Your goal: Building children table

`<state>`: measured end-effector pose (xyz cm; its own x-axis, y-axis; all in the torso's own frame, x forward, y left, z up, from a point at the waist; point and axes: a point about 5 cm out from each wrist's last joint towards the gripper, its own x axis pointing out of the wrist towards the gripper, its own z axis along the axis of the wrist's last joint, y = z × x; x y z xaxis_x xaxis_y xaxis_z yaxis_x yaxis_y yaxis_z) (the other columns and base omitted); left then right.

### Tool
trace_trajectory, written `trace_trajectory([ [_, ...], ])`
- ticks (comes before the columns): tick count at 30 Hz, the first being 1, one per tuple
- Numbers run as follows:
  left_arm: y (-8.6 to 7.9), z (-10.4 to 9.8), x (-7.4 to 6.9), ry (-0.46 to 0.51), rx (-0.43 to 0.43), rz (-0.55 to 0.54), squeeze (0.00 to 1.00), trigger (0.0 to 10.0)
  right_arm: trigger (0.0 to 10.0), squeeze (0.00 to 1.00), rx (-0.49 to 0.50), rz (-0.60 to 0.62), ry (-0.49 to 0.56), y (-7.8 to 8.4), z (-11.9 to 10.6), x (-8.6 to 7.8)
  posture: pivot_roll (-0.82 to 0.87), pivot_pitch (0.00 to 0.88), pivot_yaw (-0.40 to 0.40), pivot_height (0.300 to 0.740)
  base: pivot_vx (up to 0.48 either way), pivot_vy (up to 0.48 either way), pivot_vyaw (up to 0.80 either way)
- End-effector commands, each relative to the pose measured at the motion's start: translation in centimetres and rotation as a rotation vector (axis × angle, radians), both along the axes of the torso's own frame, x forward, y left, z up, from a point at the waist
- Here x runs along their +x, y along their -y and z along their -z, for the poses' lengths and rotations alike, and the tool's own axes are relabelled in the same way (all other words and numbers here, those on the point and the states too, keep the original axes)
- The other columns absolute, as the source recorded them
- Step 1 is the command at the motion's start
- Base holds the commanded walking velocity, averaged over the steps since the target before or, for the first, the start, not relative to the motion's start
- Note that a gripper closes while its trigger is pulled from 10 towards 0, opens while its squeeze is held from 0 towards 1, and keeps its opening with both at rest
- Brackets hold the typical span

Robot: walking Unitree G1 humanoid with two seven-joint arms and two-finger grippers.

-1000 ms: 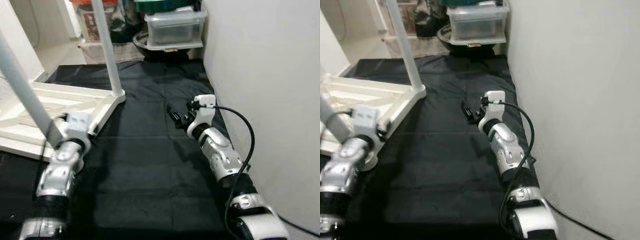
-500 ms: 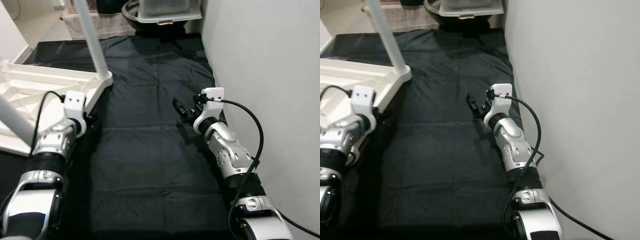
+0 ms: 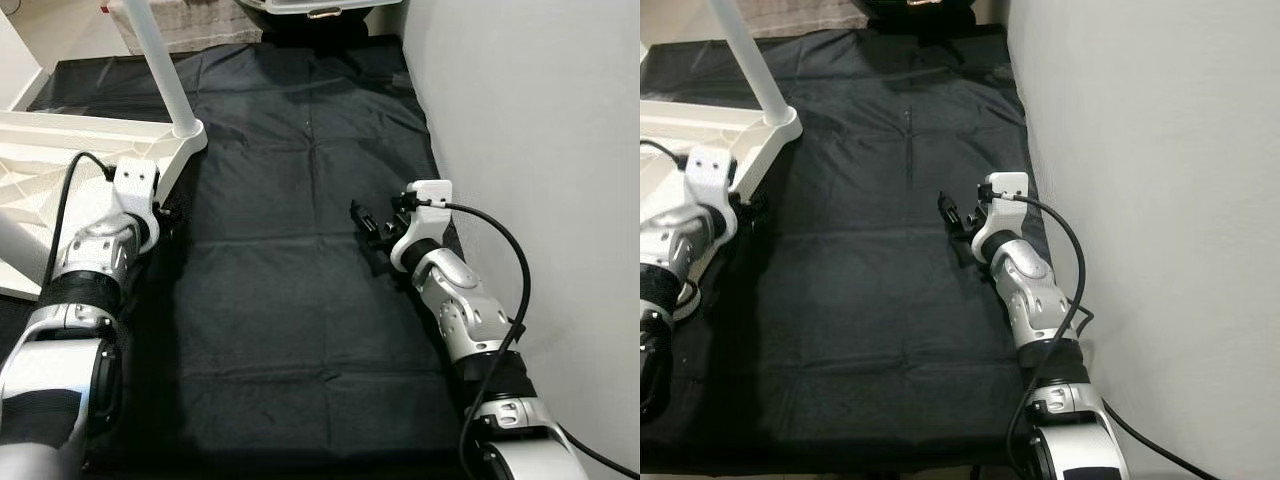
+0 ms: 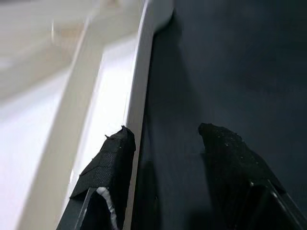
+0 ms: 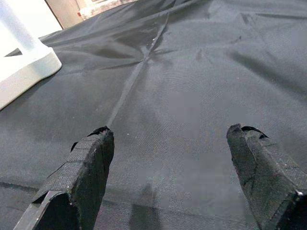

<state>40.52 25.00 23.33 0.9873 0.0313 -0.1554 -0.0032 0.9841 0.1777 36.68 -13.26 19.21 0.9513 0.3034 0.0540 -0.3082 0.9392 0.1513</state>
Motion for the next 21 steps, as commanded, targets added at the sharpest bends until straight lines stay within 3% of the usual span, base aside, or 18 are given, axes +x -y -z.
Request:
trace_trajectory([
  [1,0.0,-0.3,0.1,0.013,0.03,0.02,0.0,10.0,10.0,0.0,0.002,-0.007,-0.022,-0.4,0.5,-0.3,0.0,0.271,0.064,0.74,0.0,0.0,0.0],
  [11,0.8,-0.5,0.5,-0.01,0.09,0.016,0.0,10.0,10.0,0.0,0.005,-0.003,-0.029,-0.4,0.7,-0.5,0.0,0.27,0.071,0.74,0.0,0.0,0.0],
  [21,-0.8,0.0,0.1,-0.068,0.13,-0.052,0.0,10.0,10.0,0.0,0.0,-0.001,-0.037,-0.5,0.9,-0.5,0.0,0.271,0.067,0.74,0.0,0.0,0.0],
])
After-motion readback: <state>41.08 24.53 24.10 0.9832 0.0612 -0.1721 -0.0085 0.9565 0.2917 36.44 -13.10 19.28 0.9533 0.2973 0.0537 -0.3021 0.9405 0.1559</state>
